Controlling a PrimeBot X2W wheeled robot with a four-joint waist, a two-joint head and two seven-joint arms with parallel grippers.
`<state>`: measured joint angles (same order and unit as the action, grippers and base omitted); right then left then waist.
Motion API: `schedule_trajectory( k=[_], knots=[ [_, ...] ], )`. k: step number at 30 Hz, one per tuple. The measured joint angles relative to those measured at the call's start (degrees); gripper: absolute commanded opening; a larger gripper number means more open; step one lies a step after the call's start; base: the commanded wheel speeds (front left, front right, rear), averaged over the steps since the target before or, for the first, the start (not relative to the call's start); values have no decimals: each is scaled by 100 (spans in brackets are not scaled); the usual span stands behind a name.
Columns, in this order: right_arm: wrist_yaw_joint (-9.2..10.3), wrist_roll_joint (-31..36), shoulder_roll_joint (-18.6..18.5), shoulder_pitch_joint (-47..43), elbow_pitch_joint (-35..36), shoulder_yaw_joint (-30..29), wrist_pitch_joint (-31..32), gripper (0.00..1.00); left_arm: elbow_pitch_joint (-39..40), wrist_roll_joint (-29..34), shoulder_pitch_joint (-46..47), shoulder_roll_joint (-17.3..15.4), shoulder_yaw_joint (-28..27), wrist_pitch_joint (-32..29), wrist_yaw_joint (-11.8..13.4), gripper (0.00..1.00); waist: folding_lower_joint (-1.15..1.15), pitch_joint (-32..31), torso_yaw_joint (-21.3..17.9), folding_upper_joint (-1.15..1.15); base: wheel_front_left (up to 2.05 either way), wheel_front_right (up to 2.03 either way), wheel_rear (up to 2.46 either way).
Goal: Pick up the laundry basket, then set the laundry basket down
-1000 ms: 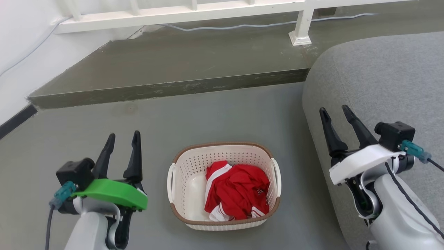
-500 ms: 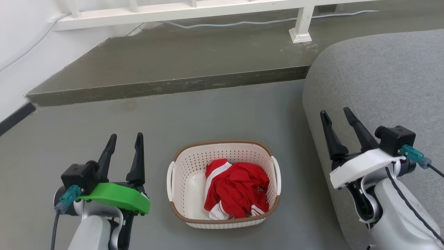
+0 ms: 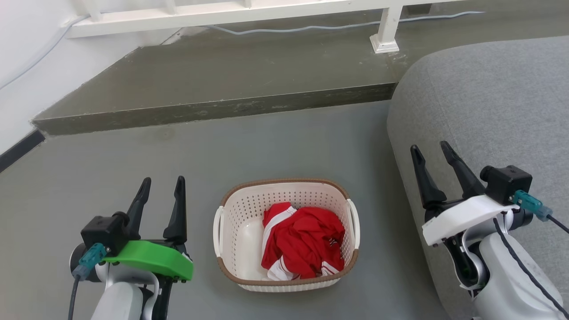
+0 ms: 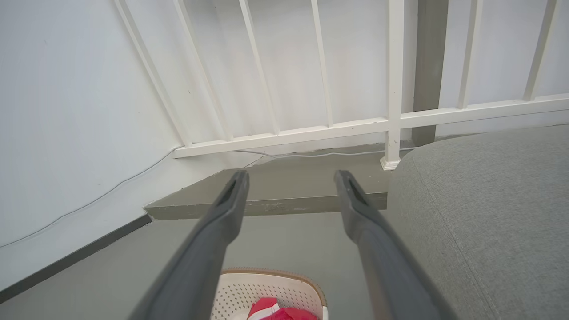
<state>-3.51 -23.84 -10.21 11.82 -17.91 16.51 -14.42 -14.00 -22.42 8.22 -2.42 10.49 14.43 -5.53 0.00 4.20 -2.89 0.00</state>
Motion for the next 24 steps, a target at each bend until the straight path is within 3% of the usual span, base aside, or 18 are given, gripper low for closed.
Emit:
schedule_trajectory(
  k=[10,11,24],
  knots=[
    [-11,60,74,-63,4,-75,0,100,15,-2,-43,0,51,0,0,100,0,5,-5,0,0,0,0],
    [-16,67,75,-63,2,-81,0,0,13,-18,-49,0,68,0,0,0,0,6,-4,0,0,0,0],
    [-8,-321,244,-392,-277,-178,90,0,-303,-405,-266,46,66,-103,0,0,0,-23,14,0,0,0,0]
  ],
)
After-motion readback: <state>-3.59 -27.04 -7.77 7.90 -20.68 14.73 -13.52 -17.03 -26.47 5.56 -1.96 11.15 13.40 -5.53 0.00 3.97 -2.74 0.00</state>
